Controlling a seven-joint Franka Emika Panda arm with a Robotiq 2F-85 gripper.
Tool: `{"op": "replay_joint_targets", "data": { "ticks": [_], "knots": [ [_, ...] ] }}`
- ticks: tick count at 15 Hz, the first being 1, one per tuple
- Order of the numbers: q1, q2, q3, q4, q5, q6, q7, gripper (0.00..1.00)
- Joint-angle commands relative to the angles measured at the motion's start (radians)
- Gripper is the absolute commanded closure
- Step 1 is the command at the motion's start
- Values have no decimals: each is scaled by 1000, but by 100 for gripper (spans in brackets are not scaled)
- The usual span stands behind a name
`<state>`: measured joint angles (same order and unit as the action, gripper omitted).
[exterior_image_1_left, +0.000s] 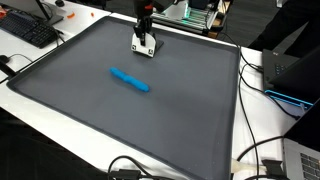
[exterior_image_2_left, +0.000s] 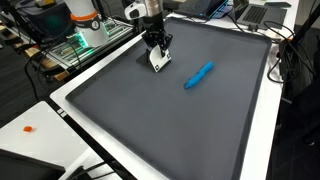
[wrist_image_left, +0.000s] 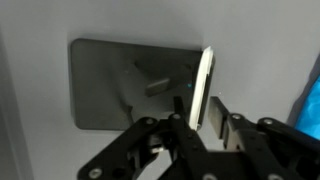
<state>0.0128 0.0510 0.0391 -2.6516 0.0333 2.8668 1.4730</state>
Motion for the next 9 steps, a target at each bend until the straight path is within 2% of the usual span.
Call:
{"op": "replay_joint_targets", "data": {
  "ticks": [1, 2, 9],
  "knots": [
    [21, 20, -20, 2, -13, 27, 35, 97],
    [22, 23, -23, 3, -17, 30, 47, 100],
    [24, 14, -29, 11, 1, 29, 81, 99]
  ]
}}
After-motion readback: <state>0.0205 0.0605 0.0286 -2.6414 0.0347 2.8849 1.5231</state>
